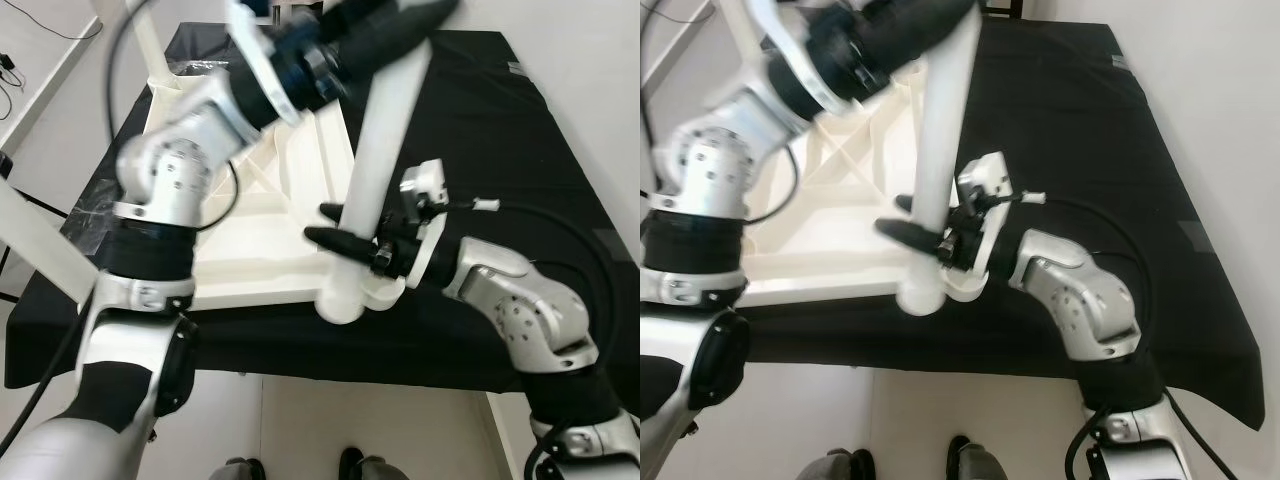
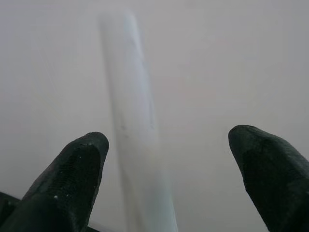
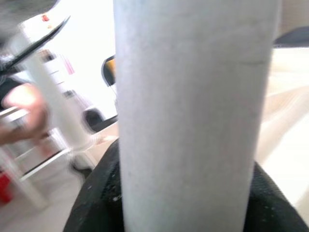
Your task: Building children table
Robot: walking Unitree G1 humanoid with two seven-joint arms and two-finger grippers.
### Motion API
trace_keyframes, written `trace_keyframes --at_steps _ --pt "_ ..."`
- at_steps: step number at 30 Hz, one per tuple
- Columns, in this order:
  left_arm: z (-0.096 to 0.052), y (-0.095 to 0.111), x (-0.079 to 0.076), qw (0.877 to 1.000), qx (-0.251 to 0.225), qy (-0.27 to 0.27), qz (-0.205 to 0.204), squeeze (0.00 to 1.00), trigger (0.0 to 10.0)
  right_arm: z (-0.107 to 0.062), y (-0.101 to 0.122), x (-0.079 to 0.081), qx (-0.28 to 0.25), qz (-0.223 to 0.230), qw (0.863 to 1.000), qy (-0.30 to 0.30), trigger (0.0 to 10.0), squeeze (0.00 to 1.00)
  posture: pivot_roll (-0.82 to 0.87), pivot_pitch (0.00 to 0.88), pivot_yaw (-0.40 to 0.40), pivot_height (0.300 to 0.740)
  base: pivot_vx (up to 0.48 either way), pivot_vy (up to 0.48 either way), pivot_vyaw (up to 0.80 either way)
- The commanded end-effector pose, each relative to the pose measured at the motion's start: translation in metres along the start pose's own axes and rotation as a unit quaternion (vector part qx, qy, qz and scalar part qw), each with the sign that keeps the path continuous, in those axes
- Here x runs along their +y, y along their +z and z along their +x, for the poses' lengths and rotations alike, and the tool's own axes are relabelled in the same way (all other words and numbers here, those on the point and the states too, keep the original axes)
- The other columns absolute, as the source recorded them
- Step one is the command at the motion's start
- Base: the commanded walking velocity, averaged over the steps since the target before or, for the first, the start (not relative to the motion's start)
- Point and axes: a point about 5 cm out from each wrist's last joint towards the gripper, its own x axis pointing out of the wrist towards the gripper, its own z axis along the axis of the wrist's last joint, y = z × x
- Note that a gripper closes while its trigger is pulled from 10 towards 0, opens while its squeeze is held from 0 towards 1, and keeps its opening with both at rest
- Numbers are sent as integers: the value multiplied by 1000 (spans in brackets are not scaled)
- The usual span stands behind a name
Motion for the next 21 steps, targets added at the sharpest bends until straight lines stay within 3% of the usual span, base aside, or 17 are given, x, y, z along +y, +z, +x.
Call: trace_keyframes --at_steps 1,5,18,19,20,21 --pt "2 13 -4 1000 -21 -9 13 1000 10000 -6 13 -10 -33 -18 999 -38 0 0 -40 195 -65 740 0 0 0" --pt "-7 34 -6 997 -65 18 28 1000 10000 -14 24 -32 -80 5 990 -119 0 0 -36 185 -65 740 0 0 0" --pt "-15 48 -15 995 -101 15 7 1000 10000 -20 33 -52 -118 23 976 -182 0 0 -29 182 -69 740 0 0 0" --pt "-18 41 -17 996 -92 17 -2 569 10000 -23 36 -58 -144 39 967 -206 0 0 -30 185 -68 740 0 0 0" --pt "-21 33 -18 996 -79 27 -7 251 10000 -25 39 -63 -167 54 957 -229 0 0 -30 186 -67 740 0 0 0" --pt "-25 22 -18 997 -63 44 -9 0 10000 -27 41 -67 -186 67 947 -253 0 0 -30 186 -67 740 0 0 0"
